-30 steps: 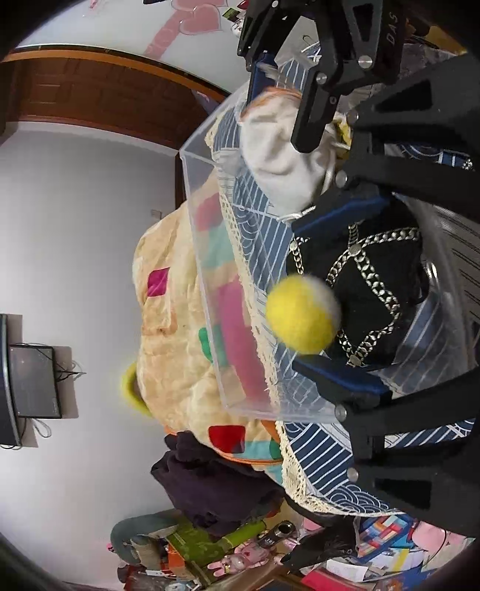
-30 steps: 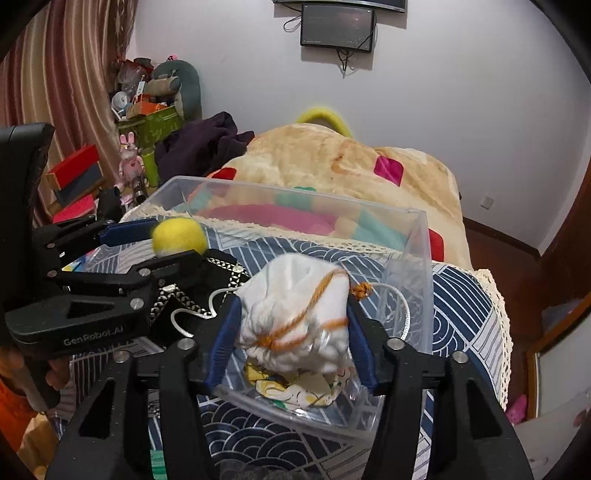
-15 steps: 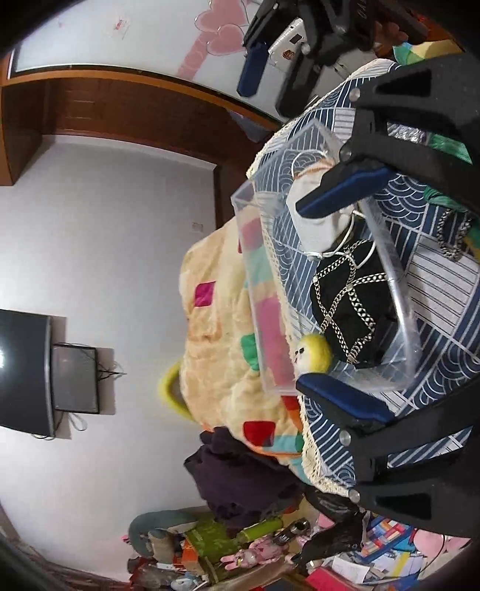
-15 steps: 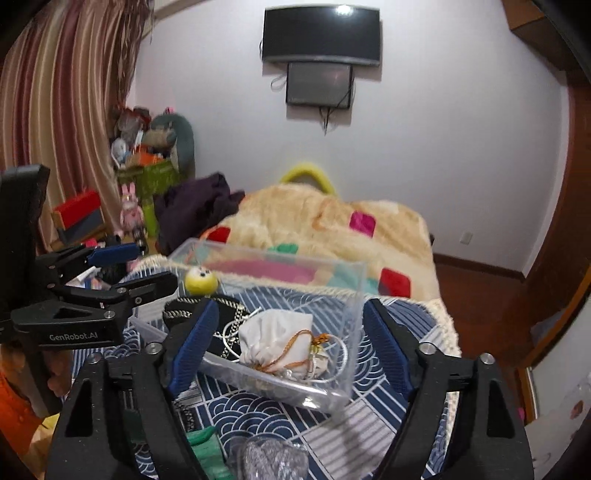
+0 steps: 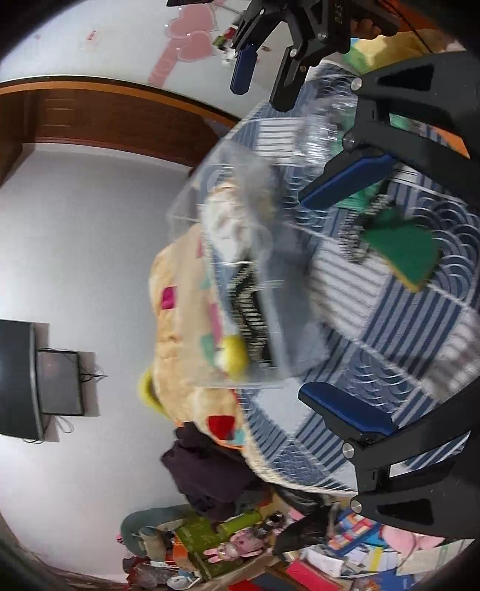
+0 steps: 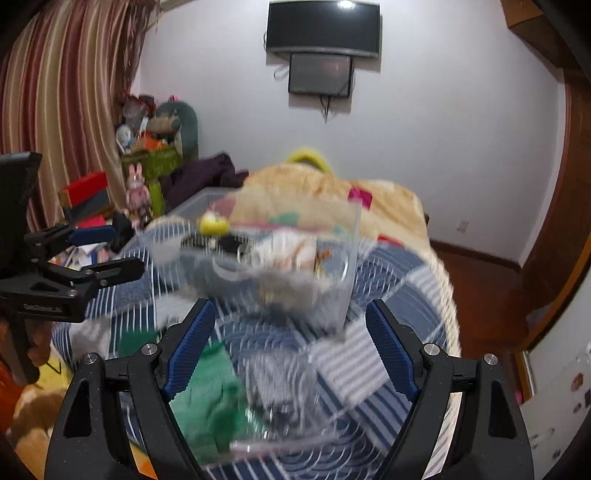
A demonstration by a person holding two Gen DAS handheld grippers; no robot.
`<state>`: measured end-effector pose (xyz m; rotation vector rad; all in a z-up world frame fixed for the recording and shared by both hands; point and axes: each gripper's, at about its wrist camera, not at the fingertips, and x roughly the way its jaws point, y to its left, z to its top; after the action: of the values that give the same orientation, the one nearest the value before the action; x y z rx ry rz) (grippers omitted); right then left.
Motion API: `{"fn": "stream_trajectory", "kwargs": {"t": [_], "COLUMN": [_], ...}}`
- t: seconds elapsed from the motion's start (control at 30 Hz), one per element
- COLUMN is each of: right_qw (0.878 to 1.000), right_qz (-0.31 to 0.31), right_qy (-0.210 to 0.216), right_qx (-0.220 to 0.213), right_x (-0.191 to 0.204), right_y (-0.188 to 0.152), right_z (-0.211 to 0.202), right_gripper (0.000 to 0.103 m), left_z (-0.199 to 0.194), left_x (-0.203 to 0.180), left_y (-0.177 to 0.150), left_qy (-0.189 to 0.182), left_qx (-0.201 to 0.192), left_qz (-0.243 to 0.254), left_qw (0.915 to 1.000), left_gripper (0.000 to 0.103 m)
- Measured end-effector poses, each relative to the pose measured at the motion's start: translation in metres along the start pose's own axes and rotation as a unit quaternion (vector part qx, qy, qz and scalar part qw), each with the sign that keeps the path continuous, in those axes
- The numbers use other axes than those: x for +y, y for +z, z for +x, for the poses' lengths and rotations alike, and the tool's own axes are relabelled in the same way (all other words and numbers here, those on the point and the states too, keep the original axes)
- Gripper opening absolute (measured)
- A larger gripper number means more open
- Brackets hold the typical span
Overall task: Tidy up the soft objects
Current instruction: 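Drop green sponge in box with left tool while right drops silver bag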
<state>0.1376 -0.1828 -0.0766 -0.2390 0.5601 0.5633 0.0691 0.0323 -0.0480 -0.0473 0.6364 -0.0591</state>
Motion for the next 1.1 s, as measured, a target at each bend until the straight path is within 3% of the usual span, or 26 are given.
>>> {"fn": "stream_trajectory", "kwargs": {"t": [0.3,0.37,0.43,0.5,0.63,1.1], "right_qw": [0.998,0.998,0.997,0.996,0.996,0.996], "right_qz": [0.023,0.030,0.039,0.044,0.050,0.065], "right_qy": [0.001,0.004,0.016,0.022,0.031,0.027], "right_qx": [0.056,0.063,0.071,0.070,0.066,0.050], "right_x": [-0.007,-0.009,-0.012,-0.012,-0.011,-0.016], "right_y": [-0.034,-0.041,-0.045,-0.047,-0.050,-0.046], "right_z": [0.021,0.022,0.025,0.025,0.021,0.012], "right_gripper": [0.080,0.068,0.058,0.054,0.041,0.031], "left_z": [0.022,0.027,0.030,0.033,0.033,-0.009], "left_x": [-0.008,-0.010,-0.014,-0.017,-0.019,0.012], "left_y": [-0.051,-0.054,-0.056,-0.059,-0.061,-0.062], "left_qy": [-0.022,-0.031,-0.038,-0.043,-0.060,-0.004], "left_qx": [0.067,0.069,0.070,0.077,0.078,0.048], "left_qz": [-0.013,-0.022,-0.023,-0.018,-0.017,-0.013], "left_qw": [0.9974,0.9969,0.9965,0.9959,0.9950,0.9987], "left_gripper": [0.095,0.095,0.089,0.070,0.052,0.048]}}
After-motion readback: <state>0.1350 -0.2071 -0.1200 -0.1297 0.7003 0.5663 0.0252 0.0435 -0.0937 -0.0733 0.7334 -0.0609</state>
